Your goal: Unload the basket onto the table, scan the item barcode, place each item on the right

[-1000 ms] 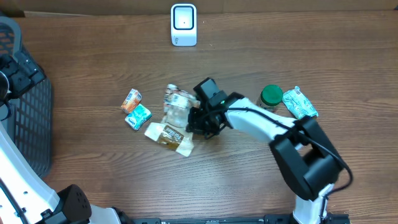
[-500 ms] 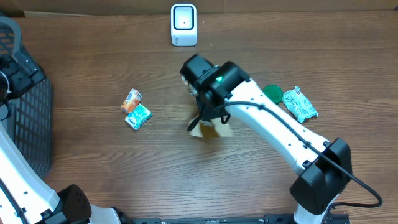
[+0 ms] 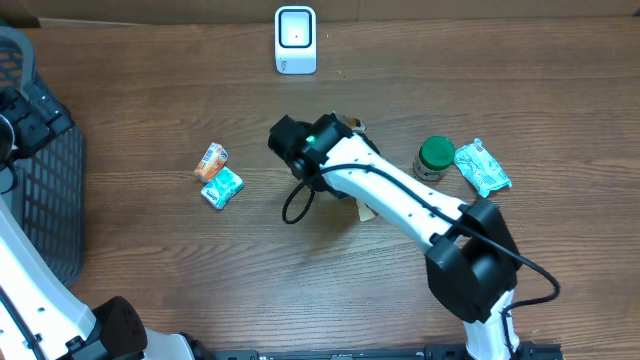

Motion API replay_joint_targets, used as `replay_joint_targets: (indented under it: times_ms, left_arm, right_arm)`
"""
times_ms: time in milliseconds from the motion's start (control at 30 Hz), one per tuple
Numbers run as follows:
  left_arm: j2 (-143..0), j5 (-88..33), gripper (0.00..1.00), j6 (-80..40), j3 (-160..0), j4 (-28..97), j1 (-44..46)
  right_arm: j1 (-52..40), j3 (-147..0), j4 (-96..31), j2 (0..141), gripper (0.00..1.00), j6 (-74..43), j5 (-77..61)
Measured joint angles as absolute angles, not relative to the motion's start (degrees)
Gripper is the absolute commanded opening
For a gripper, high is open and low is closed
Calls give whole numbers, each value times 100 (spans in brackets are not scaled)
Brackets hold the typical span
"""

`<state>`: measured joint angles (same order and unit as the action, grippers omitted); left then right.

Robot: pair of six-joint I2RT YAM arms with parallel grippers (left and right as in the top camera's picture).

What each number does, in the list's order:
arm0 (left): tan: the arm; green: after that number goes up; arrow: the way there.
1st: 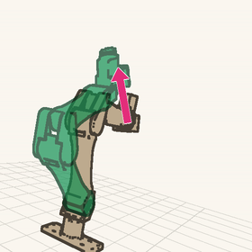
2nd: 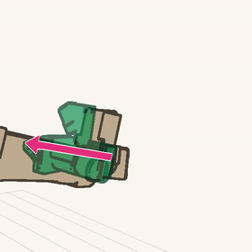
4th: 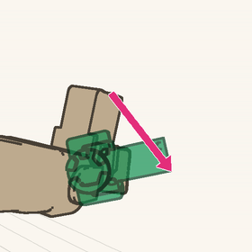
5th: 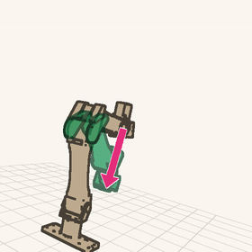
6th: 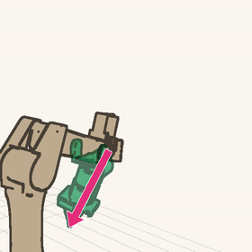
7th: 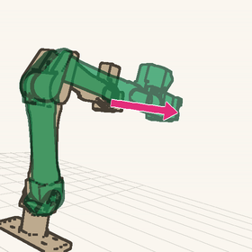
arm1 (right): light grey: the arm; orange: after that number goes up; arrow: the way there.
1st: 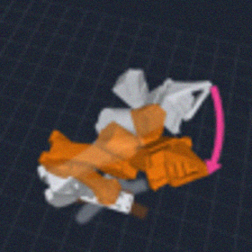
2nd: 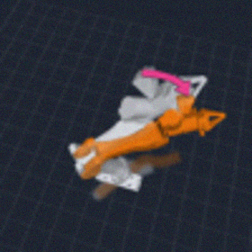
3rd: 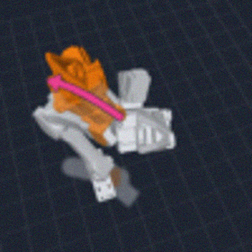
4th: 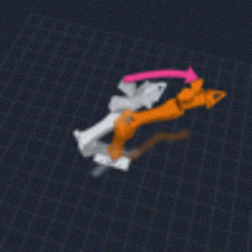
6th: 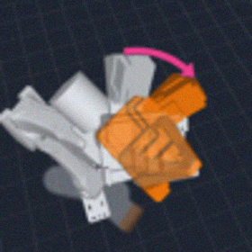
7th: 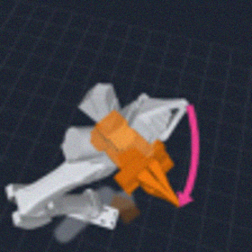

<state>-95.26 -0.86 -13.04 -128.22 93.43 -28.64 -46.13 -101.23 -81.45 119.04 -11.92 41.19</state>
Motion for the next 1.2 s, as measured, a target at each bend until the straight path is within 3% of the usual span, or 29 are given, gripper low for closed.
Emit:
replay_joint_targets:
  times_ms: [300,400,467,567,733,867,933,1200]
  left_arm:
    - [-9526,-86,100,-1306,-12822,9343,-2864]
    - [-9526,-86,99,-1306,-12822,9345,-2864]
    - [-9526,-86,100,-1306,-12822,9345,-2864]
    - [-9526,-89,99,-1306,-12822,9345,-2864]
    - [-9526,-86,100,-1306,-12822,9343,-2864]
    - [-9526,-86,100,-1306,-12822,9343,-2864]
    - [-9526,-89,99,-1306,-12822,9345,-2864]
    - [-9526,-86,100,-1306,-12822,9345,-2864]
  right_arm:
    - [-5452,-10123,-8018,11924,5,-1063,4038]
    - [-5765,-10123,-7983,11944,11,-1048,3876]
    - [-5940,-10125,-7970,11959,22,-1052,3785]
    - [-6125,-10123,-7961,11963,52,-1052,3592]
    - [-6252,-10123,-7701,11966,77,-1072,2921]
    - [-6084,-10123,-7411,11966,80,-1035,2292]
    - [-5793,-10127,-7349,11966,76,-1094,1837]
    - [-3826,-10141,-7673,11966,75,-1286,-200]
